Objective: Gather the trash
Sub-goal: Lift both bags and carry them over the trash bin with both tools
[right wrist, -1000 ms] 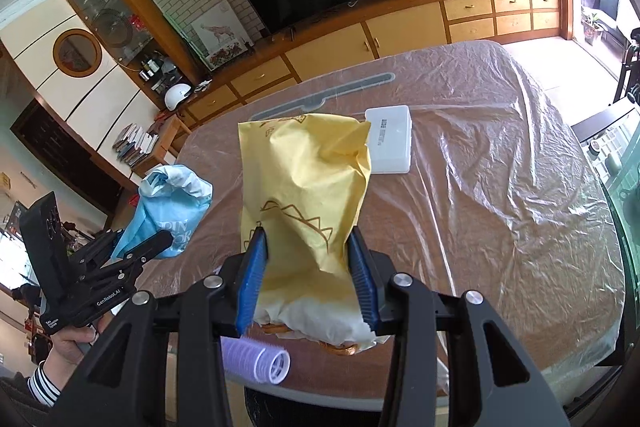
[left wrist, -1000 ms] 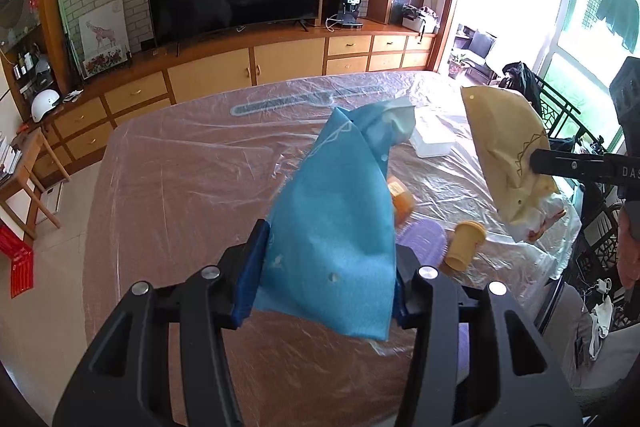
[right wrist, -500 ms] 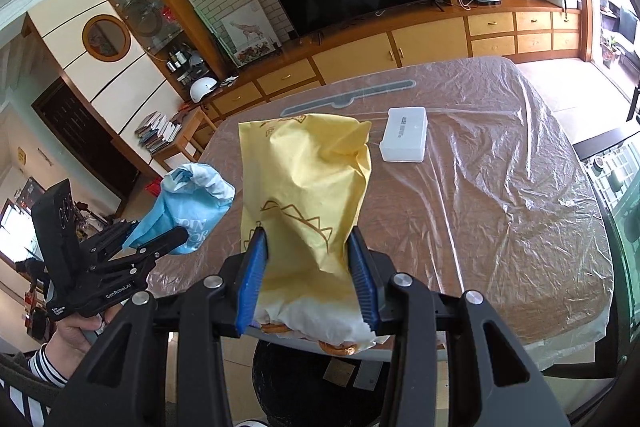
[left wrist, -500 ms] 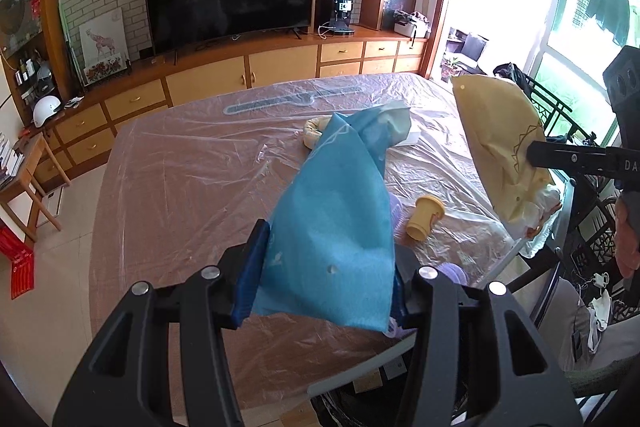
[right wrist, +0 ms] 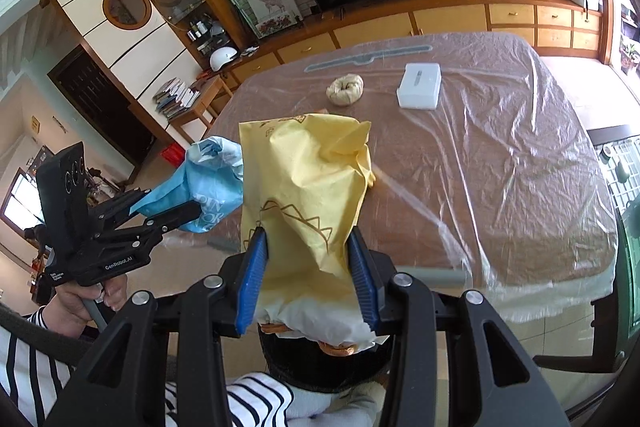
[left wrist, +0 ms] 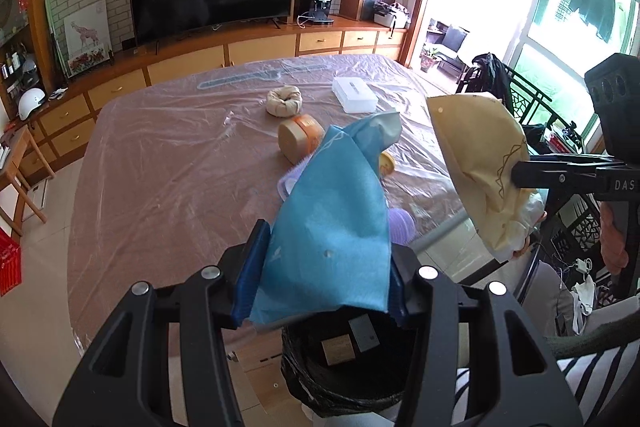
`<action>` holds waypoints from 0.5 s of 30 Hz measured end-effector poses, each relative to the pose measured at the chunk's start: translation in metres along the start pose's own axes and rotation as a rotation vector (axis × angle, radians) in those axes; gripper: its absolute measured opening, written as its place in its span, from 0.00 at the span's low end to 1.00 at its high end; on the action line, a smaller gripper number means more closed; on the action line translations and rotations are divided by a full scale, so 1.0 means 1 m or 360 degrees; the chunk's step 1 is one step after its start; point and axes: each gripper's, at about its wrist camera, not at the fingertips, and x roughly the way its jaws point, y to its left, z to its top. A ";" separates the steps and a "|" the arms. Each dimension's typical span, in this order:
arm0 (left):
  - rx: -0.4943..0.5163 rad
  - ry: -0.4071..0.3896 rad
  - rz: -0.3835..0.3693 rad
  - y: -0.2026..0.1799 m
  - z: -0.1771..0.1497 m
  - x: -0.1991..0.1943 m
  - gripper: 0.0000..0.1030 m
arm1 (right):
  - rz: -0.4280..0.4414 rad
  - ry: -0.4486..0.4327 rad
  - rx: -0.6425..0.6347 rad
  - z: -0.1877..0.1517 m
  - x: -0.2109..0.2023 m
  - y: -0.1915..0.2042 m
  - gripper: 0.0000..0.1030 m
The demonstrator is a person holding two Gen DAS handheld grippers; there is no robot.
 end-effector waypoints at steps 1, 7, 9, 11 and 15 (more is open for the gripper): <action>-0.0004 0.0005 -0.0006 -0.002 -0.003 -0.002 0.50 | 0.0001 0.0009 0.0001 -0.004 -0.001 0.000 0.39; 0.0013 0.0023 -0.0014 -0.012 -0.012 -0.005 0.43 | 0.0009 0.0070 0.0020 -0.021 0.002 -0.002 0.39; 0.0001 0.0022 -0.0023 -0.013 -0.012 -0.005 0.40 | 0.0015 0.0078 0.0020 -0.023 0.003 -0.001 0.39; -0.0004 0.0012 -0.0031 -0.014 -0.011 -0.008 0.39 | 0.0027 0.0081 0.0008 -0.023 0.003 -0.001 0.39; 0.0020 -0.0004 -0.0021 -0.019 -0.011 -0.012 0.37 | 0.0040 0.0085 -0.0008 -0.025 0.003 0.000 0.39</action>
